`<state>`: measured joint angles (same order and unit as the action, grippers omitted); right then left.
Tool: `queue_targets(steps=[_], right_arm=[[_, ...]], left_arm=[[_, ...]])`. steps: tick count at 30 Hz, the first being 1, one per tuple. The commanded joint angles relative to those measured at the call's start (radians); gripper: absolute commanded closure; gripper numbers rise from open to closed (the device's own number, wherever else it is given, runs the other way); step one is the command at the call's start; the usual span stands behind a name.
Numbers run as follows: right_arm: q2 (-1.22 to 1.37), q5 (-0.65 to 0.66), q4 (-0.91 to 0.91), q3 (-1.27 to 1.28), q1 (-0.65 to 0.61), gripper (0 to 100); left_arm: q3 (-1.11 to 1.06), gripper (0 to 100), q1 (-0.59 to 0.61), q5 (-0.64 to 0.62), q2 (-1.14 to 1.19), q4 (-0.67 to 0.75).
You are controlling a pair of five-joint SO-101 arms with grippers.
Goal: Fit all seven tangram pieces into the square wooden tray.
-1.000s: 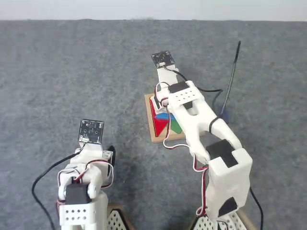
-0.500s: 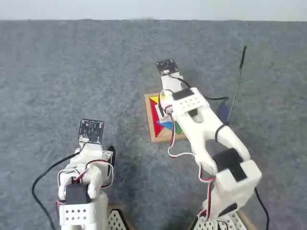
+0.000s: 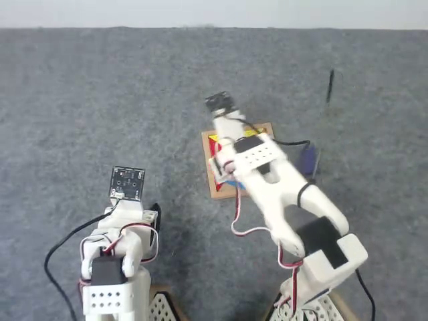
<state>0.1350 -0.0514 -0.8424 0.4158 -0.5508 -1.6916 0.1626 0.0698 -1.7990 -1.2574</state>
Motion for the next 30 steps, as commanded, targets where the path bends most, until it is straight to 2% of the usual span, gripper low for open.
queue_targets(steps=[1,9,14,19,22,26,30], right_arm=[[-0.067,0.015,0.004,-0.005,-0.03,88.0],[-0.079,0.078,0.01,0.0,-0.041,88.0],[-0.229,0.074,0.016,0.011,-0.008,88.0],[-0.437,0.081,0.027,0.17,-0.007,88.1],[-0.529,0.141,0.051,0.321,-0.005,88.1],[-0.584,0.195,0.124,0.477,-0.01,88.1],[-0.582,0.209,0.137,0.523,-0.028,88.1]], left_arm=[[0.008,85,0.0,0.006,-0.028,-0.009],[0.008,85,0.0,0.006,-0.028,-0.009],[0.008,85,0.0,0.006,-0.028,-0.009],[0.008,85,0.0,0.006,-0.028,-0.009],[0.008,85,0.0,0.006,-0.028,-0.009],[0.008,85,0.0,0.006,-0.028,-0.009],[0.008,85,0.0,0.006,-0.028,-0.009]])
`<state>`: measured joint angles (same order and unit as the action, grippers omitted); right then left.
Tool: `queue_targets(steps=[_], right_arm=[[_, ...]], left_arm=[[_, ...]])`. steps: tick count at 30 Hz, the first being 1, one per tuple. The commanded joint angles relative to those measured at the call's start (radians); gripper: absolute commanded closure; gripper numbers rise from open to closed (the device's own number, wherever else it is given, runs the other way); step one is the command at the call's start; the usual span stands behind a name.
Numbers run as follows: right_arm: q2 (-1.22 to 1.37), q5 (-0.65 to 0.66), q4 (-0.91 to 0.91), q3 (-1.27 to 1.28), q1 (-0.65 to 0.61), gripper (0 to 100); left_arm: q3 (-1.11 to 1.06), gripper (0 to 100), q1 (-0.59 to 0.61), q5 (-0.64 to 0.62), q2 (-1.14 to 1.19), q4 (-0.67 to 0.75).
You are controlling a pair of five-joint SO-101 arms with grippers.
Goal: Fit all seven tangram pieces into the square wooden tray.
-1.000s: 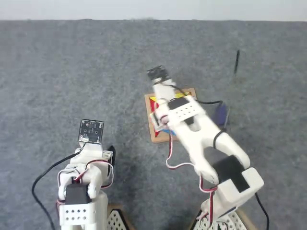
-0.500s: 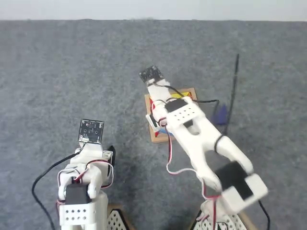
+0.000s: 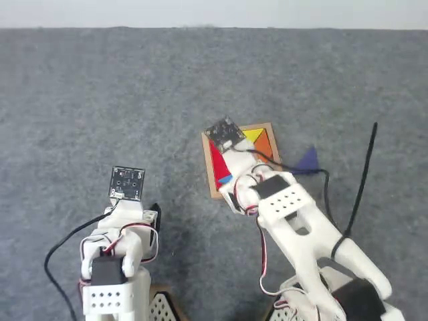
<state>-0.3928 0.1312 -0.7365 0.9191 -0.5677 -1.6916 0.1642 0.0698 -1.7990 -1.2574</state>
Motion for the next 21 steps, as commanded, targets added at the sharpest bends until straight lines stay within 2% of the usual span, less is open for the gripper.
queue_targets(steps=[1,6,14,21], right_arm=[[-0.054,0.028,0.031,0.025,-0.01,88.1],[-0.042,0.055,0.031,0.031,-0.001,88.1],[0.128,0.084,0.088,-0.041,0.105,88.1],[0.191,0.089,0.096,-0.098,0.12,88.1]], left_arm=[[0.008,85,-0.002,0.006,-0.028,-0.009],[0.008,85,-0.002,0.006,-0.028,-0.009],[0.008,85,-0.002,0.006,-0.028,-0.009],[0.008,85,-0.002,0.006,-0.028,-0.009]])
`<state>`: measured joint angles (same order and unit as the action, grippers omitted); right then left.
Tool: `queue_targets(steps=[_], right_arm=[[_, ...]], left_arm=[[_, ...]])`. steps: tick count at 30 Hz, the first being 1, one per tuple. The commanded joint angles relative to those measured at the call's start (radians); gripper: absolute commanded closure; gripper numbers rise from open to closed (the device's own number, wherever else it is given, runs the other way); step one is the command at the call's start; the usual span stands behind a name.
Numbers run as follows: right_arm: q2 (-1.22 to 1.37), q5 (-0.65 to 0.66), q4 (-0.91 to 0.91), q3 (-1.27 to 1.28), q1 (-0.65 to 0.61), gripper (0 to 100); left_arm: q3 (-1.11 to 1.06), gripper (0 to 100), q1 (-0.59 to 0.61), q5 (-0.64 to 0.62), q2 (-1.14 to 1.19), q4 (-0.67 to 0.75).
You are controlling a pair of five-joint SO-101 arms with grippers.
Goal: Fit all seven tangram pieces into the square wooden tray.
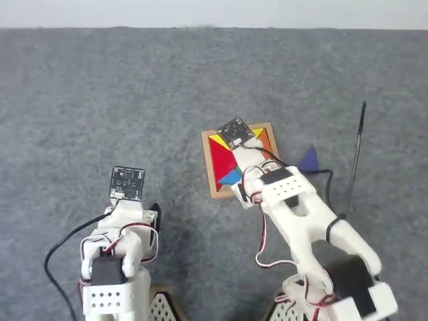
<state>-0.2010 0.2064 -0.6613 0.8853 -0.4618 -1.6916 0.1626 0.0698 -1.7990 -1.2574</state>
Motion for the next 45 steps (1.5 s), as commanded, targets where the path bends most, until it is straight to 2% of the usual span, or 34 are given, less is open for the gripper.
queue_targets(steps=[1,11,15,19,28,34,45], right_arm=[[0.002,0.012,0.019,-0.075,0.015,88.1],[-0.012,0.008,-0.001,-0.11,0.005,88.1],[-0.093,0.003,-0.042,-0.109,-0.008,88.1],[-0.143,-0.063,0.004,-0.117,-0.008,88.1],[0.05,-0.077,0.016,-0.256,-0.102,88.1],[0.186,-0.078,-0.028,-0.374,-0.101,88.1],[0.211,-0.08,-0.047,-0.319,-0.097,88.1]], left_arm=[[0.008,85,0.0,0.006,-0.028,-0.009],[0.008,85,0.0,0.006,-0.028,-0.009],[0.008,85,0.0,0.006,-0.028,-0.009],[0.008,85,0.0,0.006,-0.028,-0.009],[0.008,85,0.0,0.006,-0.028,-0.009],[0.008,85,0.0,0.006,-0.028,-0.009],[0.008,85,0.0,0.006,-0.028,-0.009]])
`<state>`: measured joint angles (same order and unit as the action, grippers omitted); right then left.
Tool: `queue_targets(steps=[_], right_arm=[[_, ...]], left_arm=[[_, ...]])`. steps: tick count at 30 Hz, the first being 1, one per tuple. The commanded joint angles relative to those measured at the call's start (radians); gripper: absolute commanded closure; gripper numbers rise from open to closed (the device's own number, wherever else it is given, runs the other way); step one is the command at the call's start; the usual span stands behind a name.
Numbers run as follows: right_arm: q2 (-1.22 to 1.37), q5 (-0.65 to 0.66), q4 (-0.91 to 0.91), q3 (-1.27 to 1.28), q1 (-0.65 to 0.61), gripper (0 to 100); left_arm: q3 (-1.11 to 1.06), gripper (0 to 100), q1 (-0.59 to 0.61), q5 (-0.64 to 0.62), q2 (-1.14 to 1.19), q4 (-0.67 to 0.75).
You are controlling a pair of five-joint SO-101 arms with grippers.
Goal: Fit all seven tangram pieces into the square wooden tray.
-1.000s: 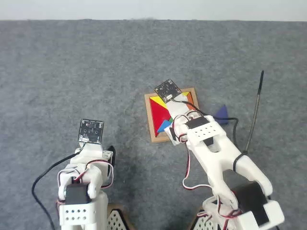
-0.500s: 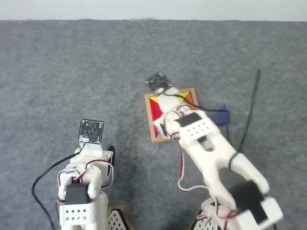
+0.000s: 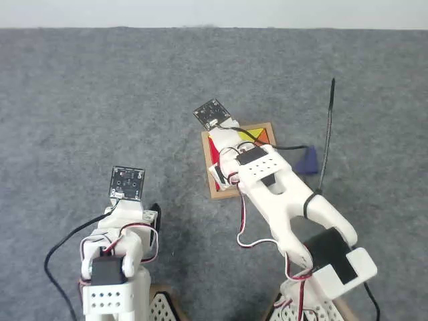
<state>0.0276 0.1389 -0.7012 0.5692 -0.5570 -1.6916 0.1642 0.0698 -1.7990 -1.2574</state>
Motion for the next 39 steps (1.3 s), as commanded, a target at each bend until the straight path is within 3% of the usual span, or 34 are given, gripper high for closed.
queue_targets(steps=[1,13,27,39], right_arm=[[-0.018,-0.012,-0.007,0.008,-0.002,88.1],[-0.041,-0.048,-0.033,0.037,-0.013,91.0],[-0.36,-0.052,-0.054,0.149,-0.042,90.9],[-0.229,-0.044,-0.051,0.189,0.045,91.1]], left_arm=[[0.008,85,-0.002,0.006,-0.028,-0.009],[0.008,85,-0.002,0.006,-0.028,-0.009],[0.008,85,-0.002,0.006,-0.028,-0.009],[0.008,85,-0.002,0.006,-0.028,-0.009]])
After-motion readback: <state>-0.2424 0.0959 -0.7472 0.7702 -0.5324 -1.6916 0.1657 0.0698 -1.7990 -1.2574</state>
